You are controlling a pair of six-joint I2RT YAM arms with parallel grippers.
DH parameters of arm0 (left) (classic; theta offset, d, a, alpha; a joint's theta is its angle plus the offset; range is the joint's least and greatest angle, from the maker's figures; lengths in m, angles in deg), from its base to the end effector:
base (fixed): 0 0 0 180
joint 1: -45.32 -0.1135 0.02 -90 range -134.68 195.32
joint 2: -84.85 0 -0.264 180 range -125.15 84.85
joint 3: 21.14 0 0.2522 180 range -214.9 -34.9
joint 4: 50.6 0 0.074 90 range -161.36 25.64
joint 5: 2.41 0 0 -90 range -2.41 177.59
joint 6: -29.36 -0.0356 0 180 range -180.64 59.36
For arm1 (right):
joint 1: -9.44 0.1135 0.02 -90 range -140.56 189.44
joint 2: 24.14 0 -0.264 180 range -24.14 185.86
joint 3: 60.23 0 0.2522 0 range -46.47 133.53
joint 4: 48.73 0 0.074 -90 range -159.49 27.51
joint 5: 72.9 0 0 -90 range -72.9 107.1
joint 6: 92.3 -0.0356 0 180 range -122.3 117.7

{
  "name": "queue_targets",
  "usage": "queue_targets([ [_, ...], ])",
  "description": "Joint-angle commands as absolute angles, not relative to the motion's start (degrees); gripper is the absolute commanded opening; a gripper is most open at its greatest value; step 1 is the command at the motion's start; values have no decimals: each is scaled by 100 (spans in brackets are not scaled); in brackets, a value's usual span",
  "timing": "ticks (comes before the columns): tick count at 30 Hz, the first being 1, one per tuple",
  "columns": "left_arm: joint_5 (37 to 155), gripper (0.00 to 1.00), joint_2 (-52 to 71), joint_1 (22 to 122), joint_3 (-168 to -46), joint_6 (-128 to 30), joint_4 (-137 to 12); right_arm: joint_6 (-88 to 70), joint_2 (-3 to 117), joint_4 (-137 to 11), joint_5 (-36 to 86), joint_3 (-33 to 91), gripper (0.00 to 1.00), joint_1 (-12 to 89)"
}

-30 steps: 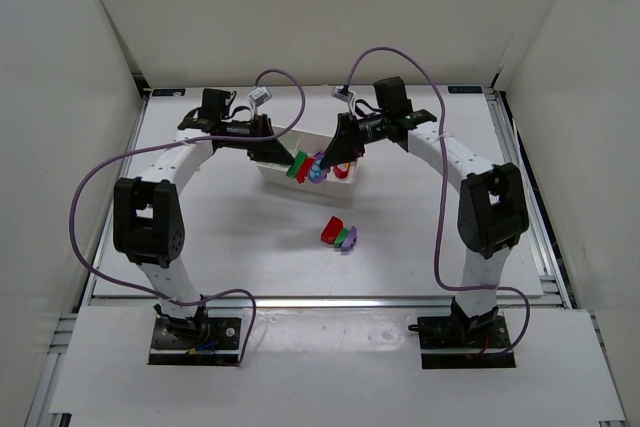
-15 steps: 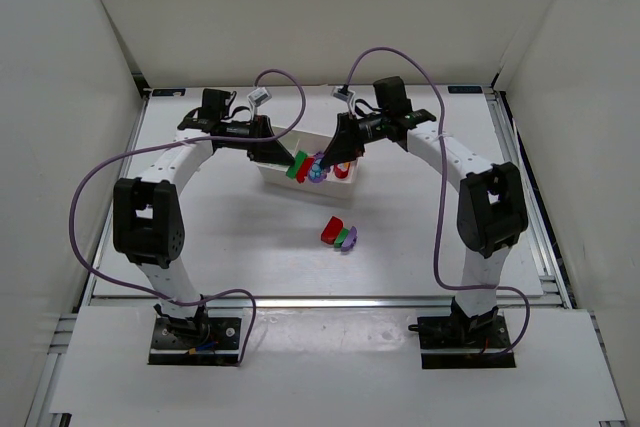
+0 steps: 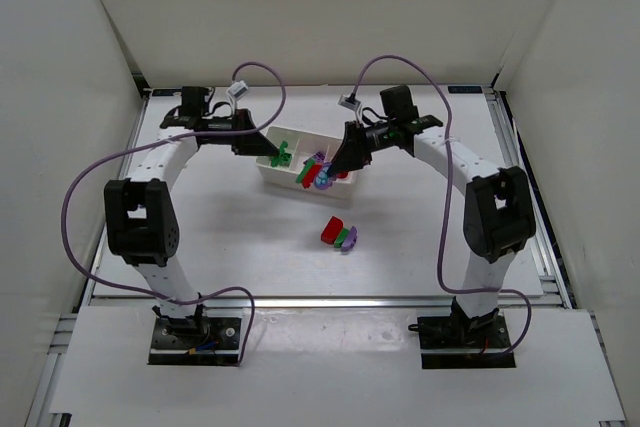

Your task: Sort the legos into containers by color

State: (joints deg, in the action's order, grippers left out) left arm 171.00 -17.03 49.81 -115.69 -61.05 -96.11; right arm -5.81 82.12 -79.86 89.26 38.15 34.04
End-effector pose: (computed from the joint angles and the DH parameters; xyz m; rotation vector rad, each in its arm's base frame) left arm 0.3677 -0.0644 0.2774 0.6711 1.9352 -1.7709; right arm 0.3584 0.2014 0.2789 -1.0650 1.8667 1.6701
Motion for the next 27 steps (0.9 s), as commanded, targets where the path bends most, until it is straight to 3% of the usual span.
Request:
queue_targets([
  [1, 17311, 12, -1367, 4717, -11848, -6178, -9635, -309, 7808, -8226, 9005, 3695, 0, 3308],
  [8, 16592, 12, -1420, 4699, -11980, -6292, -9644, 104, 7667, -8525, 8918, 3632, 0, 3273],
  [16, 11940, 13, -1815, 5454, -12428, -6091, -9679, 333, 7421, -8719, 8654, 3562, 0, 3150],
  [18, 11380, 14, -1964, 5587, -12534, -5951, -9662, 333, 7395, -8719, 8636, 3518, 0, 3106],
  [25, 10000, 29, -2614, 5807, -12858, -5977, -9609, 333, 7351, -8701, 8618, 3474, 0, 3027],
  [27, 9726, 43, -2711, 5807, -12920, -5976, -9609, 350, 7377, -8701, 8636, 3483, 0, 2992],
])
